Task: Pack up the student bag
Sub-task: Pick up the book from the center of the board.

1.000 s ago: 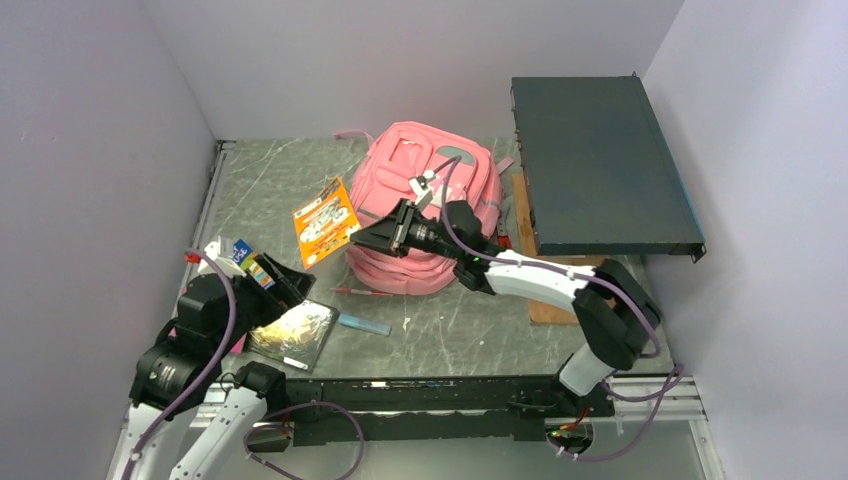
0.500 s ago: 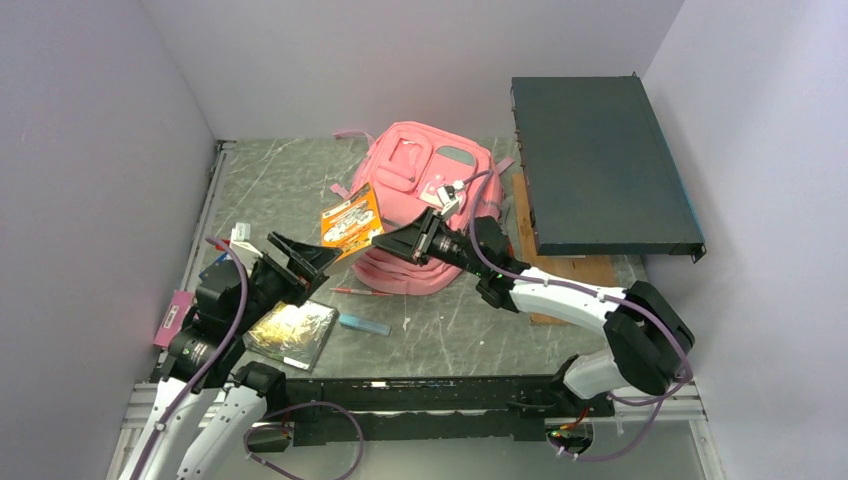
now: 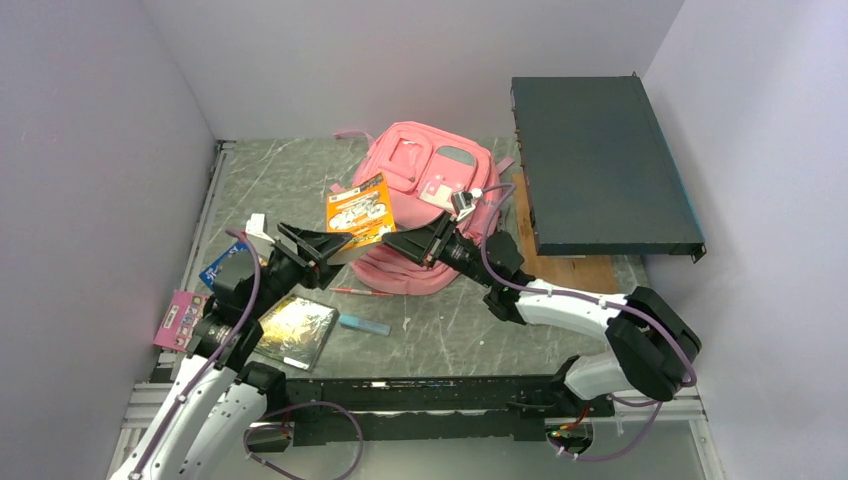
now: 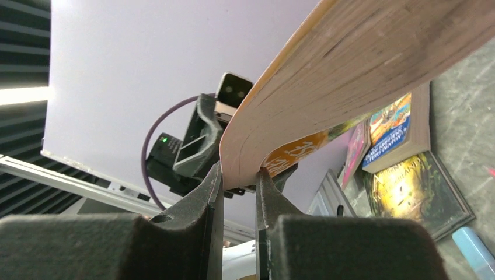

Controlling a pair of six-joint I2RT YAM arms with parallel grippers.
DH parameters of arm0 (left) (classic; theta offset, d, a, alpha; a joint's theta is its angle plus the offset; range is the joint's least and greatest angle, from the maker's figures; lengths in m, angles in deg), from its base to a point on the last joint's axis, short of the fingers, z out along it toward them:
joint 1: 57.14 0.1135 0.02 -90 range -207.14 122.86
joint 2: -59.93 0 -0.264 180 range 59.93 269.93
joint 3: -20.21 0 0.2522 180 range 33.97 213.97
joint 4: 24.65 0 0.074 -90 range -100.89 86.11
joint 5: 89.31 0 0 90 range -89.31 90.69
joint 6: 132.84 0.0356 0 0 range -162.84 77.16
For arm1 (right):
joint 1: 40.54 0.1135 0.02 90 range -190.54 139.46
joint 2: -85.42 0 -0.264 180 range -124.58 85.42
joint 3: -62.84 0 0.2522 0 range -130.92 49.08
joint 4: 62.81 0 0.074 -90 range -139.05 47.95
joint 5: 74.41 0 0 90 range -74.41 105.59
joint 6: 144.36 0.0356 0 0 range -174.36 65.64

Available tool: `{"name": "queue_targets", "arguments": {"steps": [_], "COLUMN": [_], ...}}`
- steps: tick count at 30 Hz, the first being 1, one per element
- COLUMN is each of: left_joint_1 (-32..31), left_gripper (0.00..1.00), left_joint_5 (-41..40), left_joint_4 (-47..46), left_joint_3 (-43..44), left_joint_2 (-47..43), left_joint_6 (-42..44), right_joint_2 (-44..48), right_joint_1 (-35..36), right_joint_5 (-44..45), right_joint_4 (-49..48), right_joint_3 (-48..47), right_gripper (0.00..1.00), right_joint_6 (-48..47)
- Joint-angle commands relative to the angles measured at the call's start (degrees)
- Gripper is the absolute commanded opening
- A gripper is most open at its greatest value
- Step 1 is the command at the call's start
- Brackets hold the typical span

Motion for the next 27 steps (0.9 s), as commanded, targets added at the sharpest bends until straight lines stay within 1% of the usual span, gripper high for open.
{"name": "queue_targets", "arguments": {"steps": [1,2,3,5,6,9,10,12,13,15,16,18,20,22,25,27], "left_joint_1": [-0.1,-0.1,-0.1,-0.1,-0.1,-0.1,-0.1,-0.1,-0.1,-0.1,-0.1,-0.1,-0.1,-0.1,-0.1,-0.1], "left_gripper": [0.65,0.59,0.52,0.37,0.33,0.17,0.12,0.06,0.05,0.03,0.00,0.00,0.00,0.00,0.00,0.00], "left_joint_5": [3.8,4.3,4.9,6.0,6.6,6.7,6.5,6.8,7.4,11.3,13.6,19.9,26.0,28.6,32.4,34.9], "left_joint_4": [-16.9,-19.6,-20.2,-19.0,-17.6,-11.5,-9.7,-8.7,-8.4,-7.2,-5.8,-2.5,1.4,8.2,12.9,15.9], "left_joint_3": [-1.0,-0.8,-0.2,2.1,3.6,8.1,9.2,10.7,11.3,13.7,15.3,18.5,20.8,22.5,23.0,23.8], "left_joint_2": [2.2,2.5,2.8,3.0,3.0,2.7,2.5,2.2,2.3,3.1,3.8,5.5,7.3,8.0,8.1,8.7], "left_joint_6": [-4.8,-4.2,-2.7,1.9,5.0,13.8,16.4,21.1,23.4,29.3,34.1,41.2,48.6,55.9,63.2,66.6], "right_joint_2": [4.0,4.8,6.1,8.6,9.9,13.8,15.0,17.4,18.6,20.1,21.0,22.2,22.4,22.1,20.9,20.1], "right_joint_1": [2.7,3.3,4.0,5.0,5.4,5.7,5.7,5.6,5.6,5.6,5.4,5.1,4.5,4.4,3.8,1.7], "right_joint_5": [-1.1,-1.1,-0.8,0.1,0.7,2.2,2.6,2.7,2.7,3.5,5.3,8.3,9.4,13.0,21.1,22.4], "right_joint_4": [-10.6,-8.4,-5.0,4.7,9.4,18.1,21.6,30.9,36.2,49.1,54.9,65.6,74.8,82.2,89.3,92.6], "right_joint_3": [-0.5,-0.7,-1.1,-2.7,-3.5,-3.3,-3.6,-5.3,-6.6,-9.6,-12.5,-17.5,-23.2,-28.7,-35.7,-39.9], "right_gripper": [0.00,0.00,0.00,0.00,0.05,0.29,0.38,0.56,0.64,0.78,0.85,0.98,1.00,1.00,1.00,1.00], "right_joint_6": [-2.0,-3.6,-5.9,-11.1,-13.6,-19.5,-21.8,-28.2,-32.6,-41.5,-47.4,-55.7,-62.8,-67.3,-68.9,-69.1]}}
